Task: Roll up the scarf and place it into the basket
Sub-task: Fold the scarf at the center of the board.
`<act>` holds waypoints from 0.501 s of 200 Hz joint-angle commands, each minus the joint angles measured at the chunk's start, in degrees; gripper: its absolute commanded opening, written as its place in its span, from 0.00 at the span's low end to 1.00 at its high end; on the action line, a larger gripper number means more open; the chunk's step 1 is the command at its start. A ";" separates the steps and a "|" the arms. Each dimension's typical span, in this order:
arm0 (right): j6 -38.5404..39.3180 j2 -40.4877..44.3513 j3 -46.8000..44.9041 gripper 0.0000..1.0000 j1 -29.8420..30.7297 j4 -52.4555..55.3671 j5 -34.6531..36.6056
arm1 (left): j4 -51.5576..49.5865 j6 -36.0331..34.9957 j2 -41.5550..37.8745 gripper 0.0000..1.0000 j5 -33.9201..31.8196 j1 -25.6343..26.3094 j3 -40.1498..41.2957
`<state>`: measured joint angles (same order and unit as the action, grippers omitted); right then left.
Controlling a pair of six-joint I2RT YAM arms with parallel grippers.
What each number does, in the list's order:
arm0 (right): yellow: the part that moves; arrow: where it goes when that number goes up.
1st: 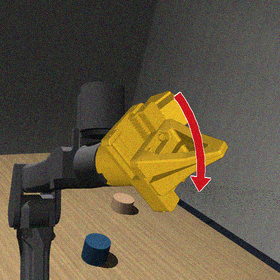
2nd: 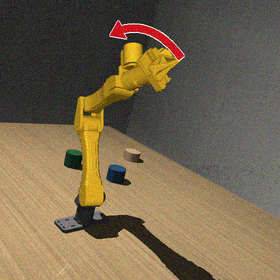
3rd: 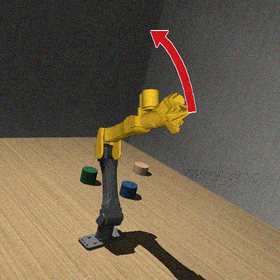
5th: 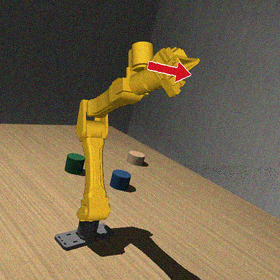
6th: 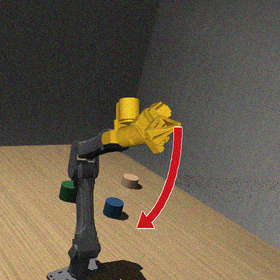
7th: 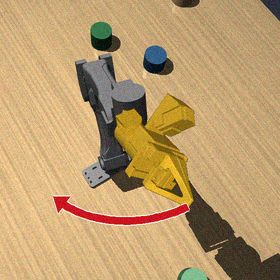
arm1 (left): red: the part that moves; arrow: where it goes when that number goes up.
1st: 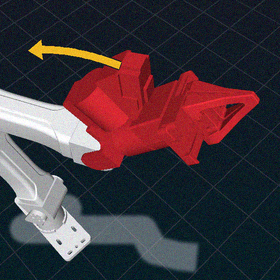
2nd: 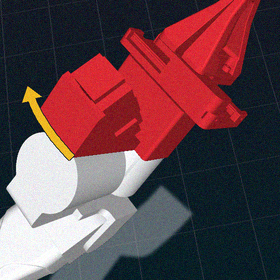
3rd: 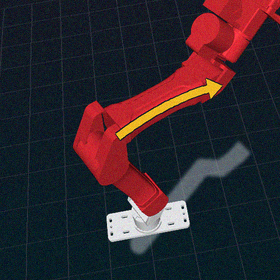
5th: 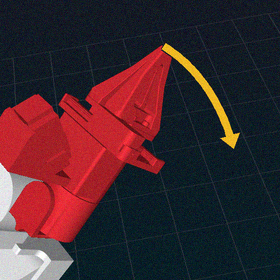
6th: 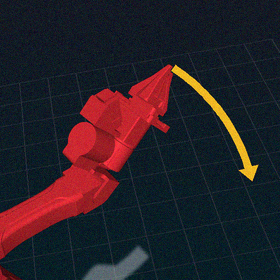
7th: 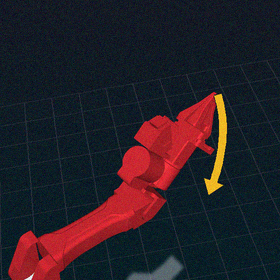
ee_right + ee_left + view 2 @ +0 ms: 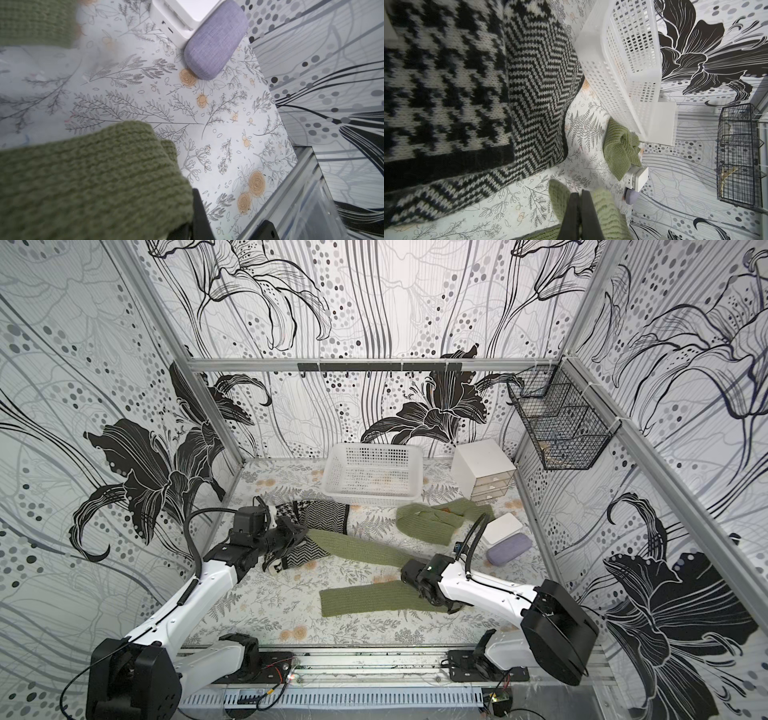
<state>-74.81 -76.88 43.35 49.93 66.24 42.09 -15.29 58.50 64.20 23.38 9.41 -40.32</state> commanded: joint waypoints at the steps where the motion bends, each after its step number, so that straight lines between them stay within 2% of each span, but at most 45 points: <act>1: -6.23 0.86 -0.24 0.00 -0.45 5.10 1.56 | 4.78 1.98 -1.36 0.00 -2.77 4.56 2.97; 15: -8.20 2.23 -1.08 0.00 -0.51 5.98 1.24 | 6.55 4.03 -3.08 0.00 -3.55 8.16 5.49; 19: -8.53 2.66 -1.24 0.03 -0.49 6.03 1.27 | 6.42 4.50 -3.70 0.00 -4.26 9.30 5.97; 37: -12.21 5.77 -0.49 0.33 -0.45 10.56 2.43 | 2.90 6.06 -6.45 0.00 -8.02 14.68 6.86; 53: -11.32 11.34 0.44 0.49 0.77 12.86 2.89 | 0.25 8.29 -9.51 0.00 -10.09 18.04 8.23; 79: -8.93 18.91 1.70 0.51 1.92 15.34 2.08 | -7.16 12.41 -15.26 0.00 -10.90 19.90 9.10; 100: -3.26 22.84 2.31 0.52 1.92 13.80 -0.07 | -13.50 17.10 -19.31 0.00 -12.64 22.01 10.23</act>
<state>-82.00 -57.04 44.16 51.48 77.03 42.54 -20.69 69.38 48.45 14.28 29.50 -31.62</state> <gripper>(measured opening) 0.517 0.046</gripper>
